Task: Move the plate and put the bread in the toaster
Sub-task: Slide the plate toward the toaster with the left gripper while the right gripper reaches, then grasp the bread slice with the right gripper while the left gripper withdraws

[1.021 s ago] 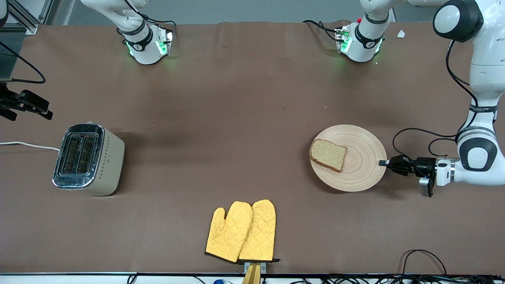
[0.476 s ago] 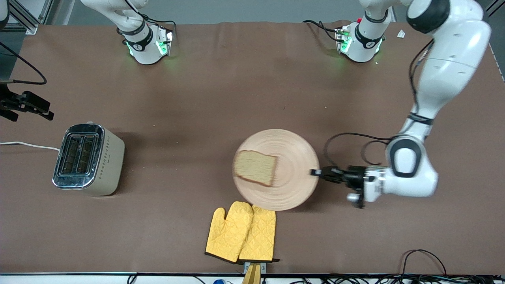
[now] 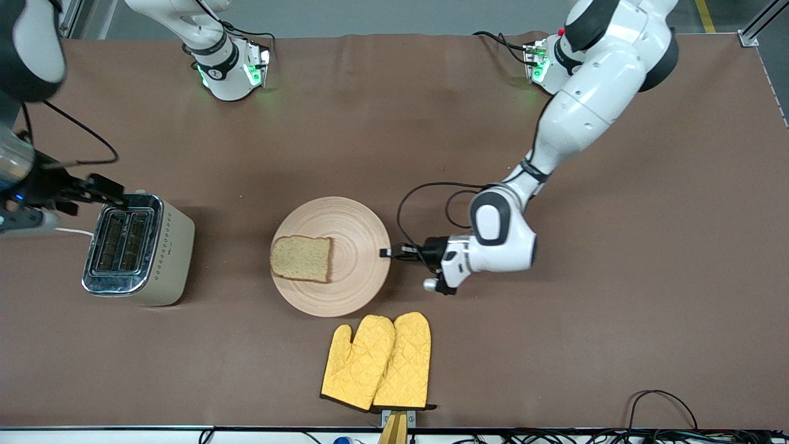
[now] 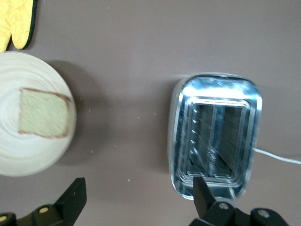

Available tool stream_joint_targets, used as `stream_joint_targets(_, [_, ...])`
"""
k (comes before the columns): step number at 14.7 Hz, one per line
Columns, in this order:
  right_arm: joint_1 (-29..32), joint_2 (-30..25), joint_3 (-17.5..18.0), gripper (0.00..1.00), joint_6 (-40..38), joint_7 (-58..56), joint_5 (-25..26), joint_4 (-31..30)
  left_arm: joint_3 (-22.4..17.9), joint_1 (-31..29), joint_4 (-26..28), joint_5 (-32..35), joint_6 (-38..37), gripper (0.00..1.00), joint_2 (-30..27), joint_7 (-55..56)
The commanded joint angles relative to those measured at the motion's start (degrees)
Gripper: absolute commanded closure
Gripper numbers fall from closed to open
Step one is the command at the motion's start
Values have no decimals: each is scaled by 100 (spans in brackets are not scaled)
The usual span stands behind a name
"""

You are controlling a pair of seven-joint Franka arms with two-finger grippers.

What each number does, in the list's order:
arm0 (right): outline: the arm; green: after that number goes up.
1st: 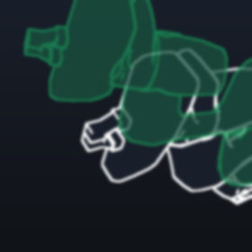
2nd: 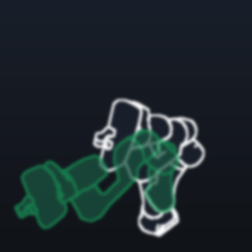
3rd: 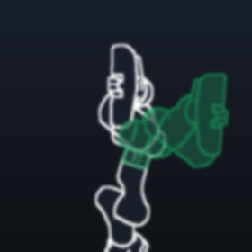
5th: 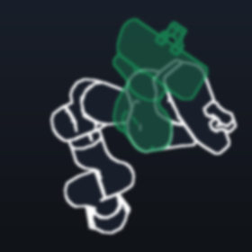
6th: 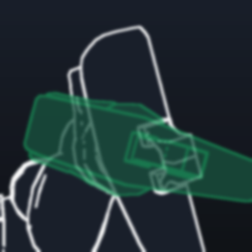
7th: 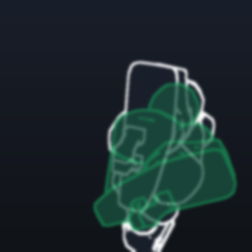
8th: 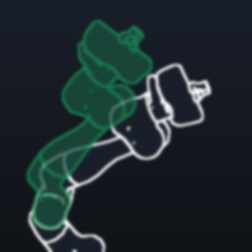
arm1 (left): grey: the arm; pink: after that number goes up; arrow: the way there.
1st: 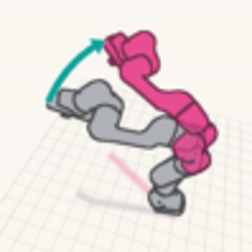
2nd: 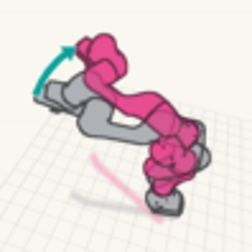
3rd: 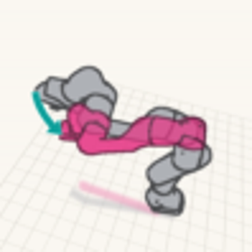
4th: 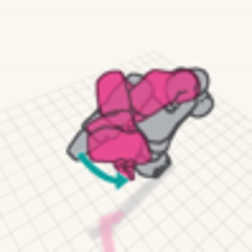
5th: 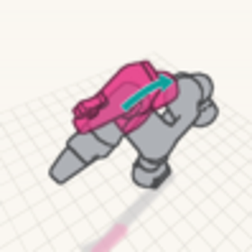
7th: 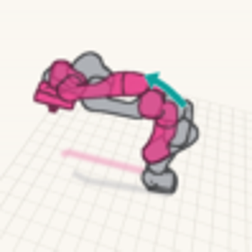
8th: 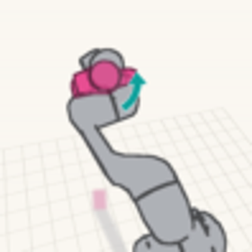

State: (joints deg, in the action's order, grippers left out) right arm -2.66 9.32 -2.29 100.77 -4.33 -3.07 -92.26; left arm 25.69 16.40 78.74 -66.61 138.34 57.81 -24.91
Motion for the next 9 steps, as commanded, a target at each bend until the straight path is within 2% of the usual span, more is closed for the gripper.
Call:
stream_joint_targets(1, [-278,9,-9,0,1117,510,-97,-905,-37,389,-710,-195,202,99,510,-118])
stream_joint_targets(5, [-550,263,-9,0,2462,547,-290,-1609,-29,549,-825,-212,229,96,635,-181])
stream_joint_targets(6, [-682,325,-9,0,2787,591,-290,-1803,-28,549,-817,-212,220,91,635,-181])
stream_joint_targets(7, [-779,334,-9,0,3095,843,-290,-2057,-37,557,-808,-204,229,74,635,-181])
stream_joint_targets(8, [-858,334,-9,0,3411,1185,-290,-2294,-37,549,-790,-204,229,23,617,-172])
stream_joint_targets(9, [-981,343,-17,0,3623,1580,-290,-2479,-46,523,-773,-186,238,0,574,-111])
